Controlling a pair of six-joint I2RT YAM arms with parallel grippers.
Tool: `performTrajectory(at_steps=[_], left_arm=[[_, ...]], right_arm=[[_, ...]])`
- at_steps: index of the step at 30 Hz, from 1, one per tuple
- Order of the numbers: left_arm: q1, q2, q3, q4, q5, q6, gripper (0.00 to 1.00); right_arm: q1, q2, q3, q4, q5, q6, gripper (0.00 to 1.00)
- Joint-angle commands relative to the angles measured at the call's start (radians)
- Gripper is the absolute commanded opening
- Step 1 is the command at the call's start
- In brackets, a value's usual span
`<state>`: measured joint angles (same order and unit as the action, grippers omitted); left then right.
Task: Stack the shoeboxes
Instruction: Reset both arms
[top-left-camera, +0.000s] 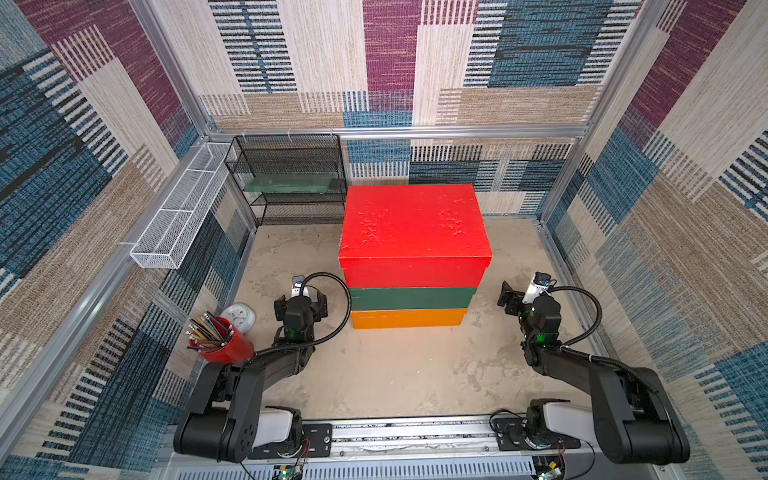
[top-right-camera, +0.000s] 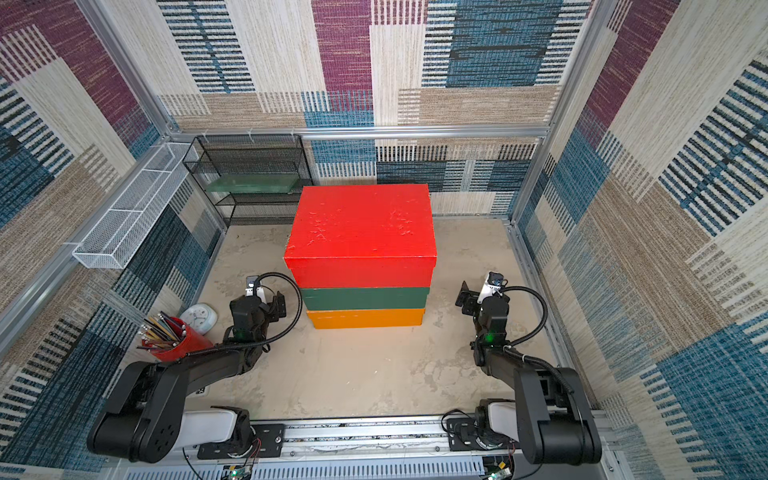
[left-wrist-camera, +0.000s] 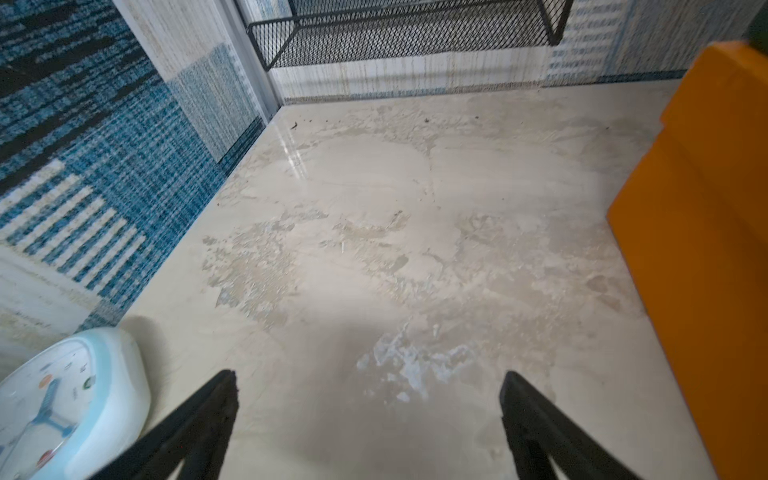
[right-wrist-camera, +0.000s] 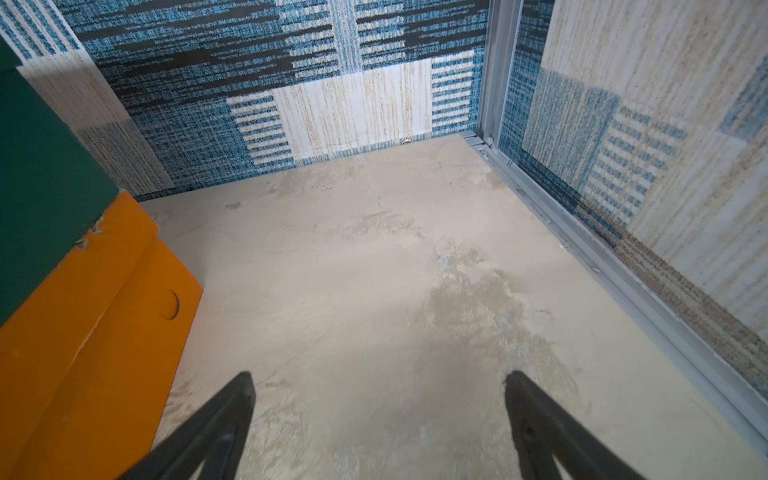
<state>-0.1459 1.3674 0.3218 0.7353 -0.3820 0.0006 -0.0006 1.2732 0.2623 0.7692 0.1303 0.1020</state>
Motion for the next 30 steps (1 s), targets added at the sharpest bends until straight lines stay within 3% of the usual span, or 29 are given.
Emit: performTrajectory(at_steps=[1,5,9,12,13,15,18,30], left_arm=[[0.015,0.057,-0.053,0.242,0.036,0.047,0.99],[0.022,0.14,-0.102,0.417,0.083,0.067,0.99],[0.022,0.134,-0.122,0.441,0.101,0.07,0.99],[0.024,0.128,-0.087,0.371,0.094,0.066,0.99],[0.029,0.123,-0.055,0.305,0.105,0.063,0.99],[0.065,0.126,0.029,0.148,0.171,0.044,0.99],[0.145,0.151,0.139,-0.036,0.27,-0.017,0.99],[0.166,0.148,0.135,-0.031,0.3,-0.028,0.99]], right_arm=[[0.021,0.014,0.002,0.151,-0.002,-0.076,0.95],[0.027,0.004,-0.112,0.355,0.015,-0.096,0.95],[0.027,0.046,-0.121,0.409,0.007,-0.101,0.95],[0.026,0.176,-0.108,0.51,-0.008,-0.118,0.95],[0.029,0.195,-0.082,0.492,0.005,-0.128,0.95],[0.028,0.178,0.014,0.27,0.016,-0.089,0.95],[-0.023,0.205,0.054,0.223,-0.067,-0.064,0.95],[-0.01,0.199,0.043,0.243,-0.043,-0.073,0.95]])
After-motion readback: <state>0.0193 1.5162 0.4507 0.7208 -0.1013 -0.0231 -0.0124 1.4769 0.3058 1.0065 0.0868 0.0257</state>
